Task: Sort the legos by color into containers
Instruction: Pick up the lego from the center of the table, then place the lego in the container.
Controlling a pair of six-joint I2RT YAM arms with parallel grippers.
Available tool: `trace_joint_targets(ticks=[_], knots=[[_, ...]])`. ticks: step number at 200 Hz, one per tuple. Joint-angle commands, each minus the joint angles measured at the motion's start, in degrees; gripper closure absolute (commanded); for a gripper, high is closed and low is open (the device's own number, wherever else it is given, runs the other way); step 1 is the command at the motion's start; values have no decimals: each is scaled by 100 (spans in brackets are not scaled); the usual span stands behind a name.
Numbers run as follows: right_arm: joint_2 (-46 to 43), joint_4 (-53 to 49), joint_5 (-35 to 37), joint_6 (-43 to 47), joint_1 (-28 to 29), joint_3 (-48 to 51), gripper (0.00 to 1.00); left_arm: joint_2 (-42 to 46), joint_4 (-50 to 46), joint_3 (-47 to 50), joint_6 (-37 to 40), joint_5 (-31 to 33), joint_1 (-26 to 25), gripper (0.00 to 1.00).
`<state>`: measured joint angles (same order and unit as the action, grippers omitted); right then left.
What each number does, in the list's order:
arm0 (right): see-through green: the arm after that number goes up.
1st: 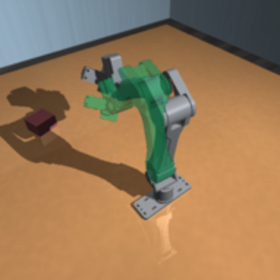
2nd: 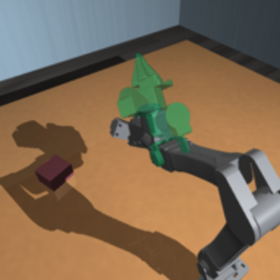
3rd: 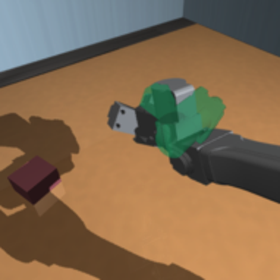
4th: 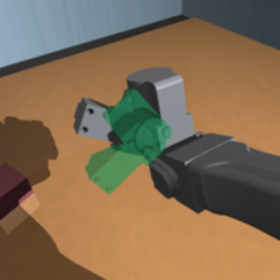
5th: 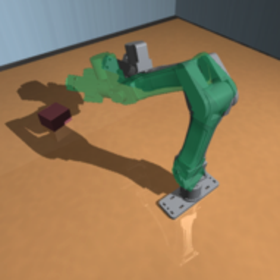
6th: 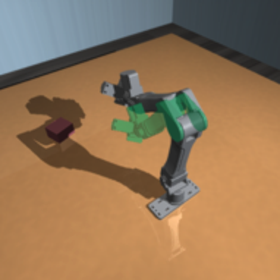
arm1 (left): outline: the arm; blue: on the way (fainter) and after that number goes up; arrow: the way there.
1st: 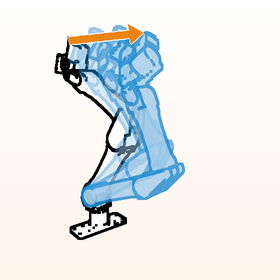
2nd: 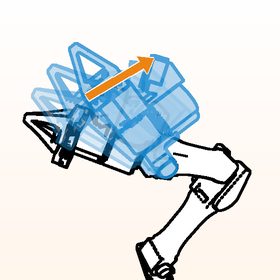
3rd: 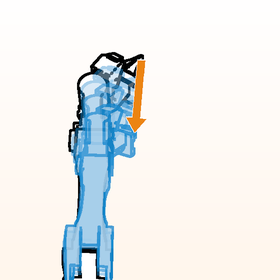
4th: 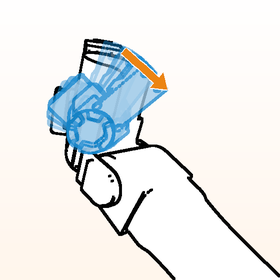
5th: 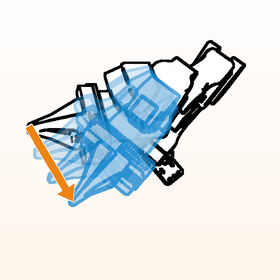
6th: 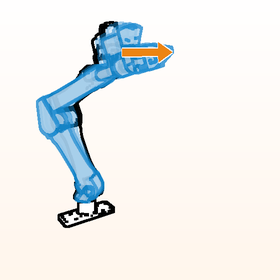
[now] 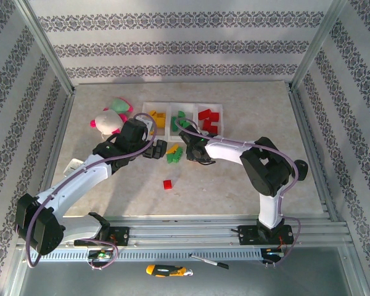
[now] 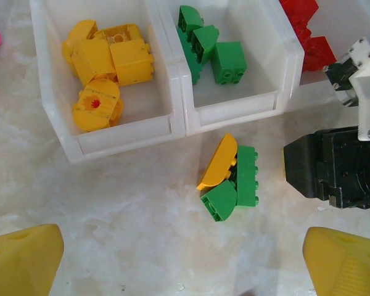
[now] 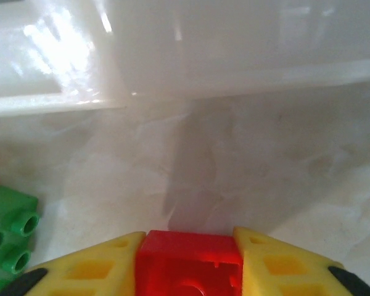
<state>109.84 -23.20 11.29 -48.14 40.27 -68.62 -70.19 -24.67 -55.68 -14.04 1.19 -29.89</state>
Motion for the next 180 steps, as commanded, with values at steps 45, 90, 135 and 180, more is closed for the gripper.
trace_joint_targets(ticks=[45, 90, 135, 180], knots=[[-1149, -281, 470, 166, 8, 302, 74, 513, 1156, 793, 570, -748, -15, 1], [-1627, -151, 638, 859, -319, 76, 73, 658, 2312, 1571, 962, -825, -510, 1], [-735, 114, 342, 1792, -894, -746, 72, 514, 2749, 1849, 652, -615, -809, 1], [233, 94, 216, 2259, -1143, -1651, 70, 532, 2679, 2117, 617, -361, -1027, 1]])
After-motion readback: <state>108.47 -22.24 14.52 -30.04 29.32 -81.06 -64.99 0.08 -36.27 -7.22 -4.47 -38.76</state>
